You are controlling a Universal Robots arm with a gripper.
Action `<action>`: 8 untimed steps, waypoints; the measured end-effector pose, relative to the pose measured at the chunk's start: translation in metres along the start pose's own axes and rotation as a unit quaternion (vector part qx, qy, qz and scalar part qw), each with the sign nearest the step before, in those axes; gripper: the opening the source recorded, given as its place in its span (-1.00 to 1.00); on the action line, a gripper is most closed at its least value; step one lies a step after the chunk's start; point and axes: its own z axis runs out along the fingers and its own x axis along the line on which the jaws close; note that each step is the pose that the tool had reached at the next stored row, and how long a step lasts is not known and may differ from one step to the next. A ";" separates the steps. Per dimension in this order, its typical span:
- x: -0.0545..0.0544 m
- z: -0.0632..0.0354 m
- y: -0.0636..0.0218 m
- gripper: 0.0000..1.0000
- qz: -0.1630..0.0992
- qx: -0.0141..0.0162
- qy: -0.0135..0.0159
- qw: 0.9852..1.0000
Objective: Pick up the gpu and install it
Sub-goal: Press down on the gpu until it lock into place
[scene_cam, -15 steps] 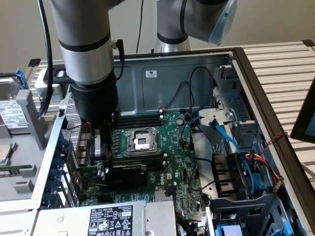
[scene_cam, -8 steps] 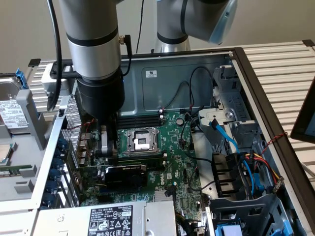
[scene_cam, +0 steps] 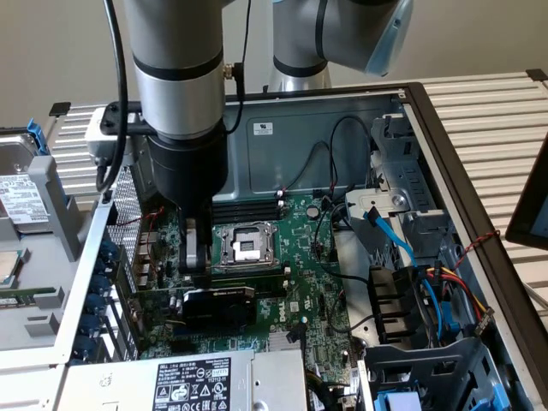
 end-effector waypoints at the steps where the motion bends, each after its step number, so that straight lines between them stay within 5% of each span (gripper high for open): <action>1: 0.000 0.0001 -0.0003 -0.79 0.000 0.000 0.000 1.000; 8: 0.000 0.0051 -0.0008 -0.79 -0.001 0.000 0.001 1.000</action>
